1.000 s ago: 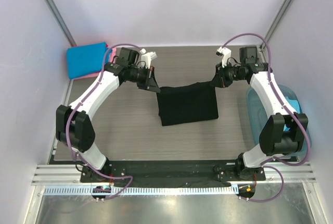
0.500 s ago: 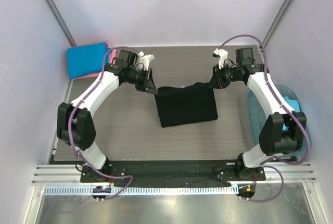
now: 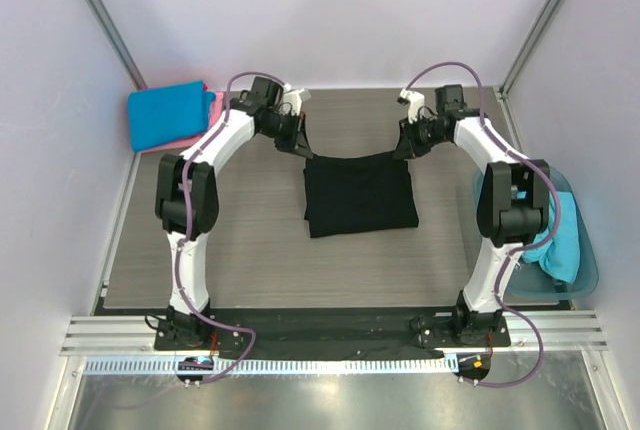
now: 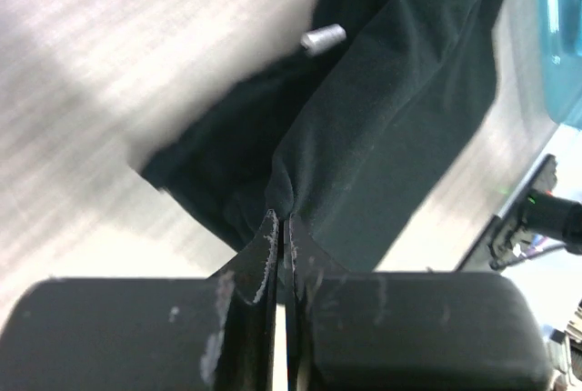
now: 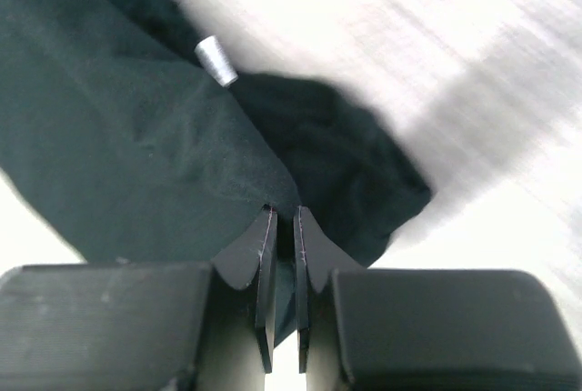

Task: Fold and stack the t-shirts
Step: Fold the tshirt, then neatly place the folded tshirt to the corner

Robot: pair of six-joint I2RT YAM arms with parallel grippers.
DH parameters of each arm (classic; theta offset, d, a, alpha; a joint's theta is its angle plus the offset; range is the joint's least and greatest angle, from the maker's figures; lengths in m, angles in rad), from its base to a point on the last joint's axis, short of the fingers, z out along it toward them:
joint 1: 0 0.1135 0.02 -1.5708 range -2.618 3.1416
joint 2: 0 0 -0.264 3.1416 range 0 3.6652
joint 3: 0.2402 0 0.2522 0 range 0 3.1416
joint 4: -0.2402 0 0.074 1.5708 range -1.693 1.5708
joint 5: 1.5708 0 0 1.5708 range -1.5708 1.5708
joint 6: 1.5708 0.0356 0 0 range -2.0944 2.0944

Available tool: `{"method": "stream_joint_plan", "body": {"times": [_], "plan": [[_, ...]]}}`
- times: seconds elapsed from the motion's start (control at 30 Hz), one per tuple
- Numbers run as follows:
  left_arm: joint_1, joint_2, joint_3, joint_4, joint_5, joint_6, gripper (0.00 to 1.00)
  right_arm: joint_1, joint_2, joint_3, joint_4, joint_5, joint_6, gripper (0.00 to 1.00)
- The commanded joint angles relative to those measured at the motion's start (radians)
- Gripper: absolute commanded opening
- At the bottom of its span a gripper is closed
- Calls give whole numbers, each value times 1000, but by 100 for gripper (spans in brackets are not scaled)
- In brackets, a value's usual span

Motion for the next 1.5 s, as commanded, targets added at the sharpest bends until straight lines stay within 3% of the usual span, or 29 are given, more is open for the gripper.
{"method": "stream_joint_plan", "body": {"times": [0.0, 0.17, 0.23, 0.3, 0.47, 0.5, 0.6, 0.77, 0.87, 1.17, 1.33, 1.47], "plan": [[12, 45, 92, -13, -26, 35, 0, 4, 53, 112, 69, 23, 15, 1], [16, 115, 166, -11, -64, 35, 0, 2, 154, 177, 92, 75, 42, 6], [15, 135, 178, -3, -124, 24, 13, 2, 176, 209, 107, 92, 76, 26], [13, 119, 192, -3, -231, 20, 39, 2, 177, 234, 113, 128, 96, 34], [16, -44, 108, -8, -438, -3, 63, 2, 46, 222, 116, 134, 90, 42], [16, -80, 50, -14, -457, -14, 70, 4, -5, 206, 115, 122, 93, 43], [30, -188, -95, -7, -413, -90, 75, 5, -65, 136, 100, 38, 110, 46], [44, -248, -317, 117, -201, -302, 77, 36, -80, 30, -17, -30, 96, 46], [44, -222, -409, 209, -144, -402, 77, 45, -51, 2, -51, -59, 101, 47], [52, -47, -377, 312, -73, -491, 77, 55, 22, -25, -57, -47, 56, 47], [29, 30, -392, 366, -8, -568, 70, 64, 62, -41, -48, -32, 38, 47], [-17, 63, -435, 421, 8, -615, 58, 64, 101, -47, -10, -24, 53, 46]]}}
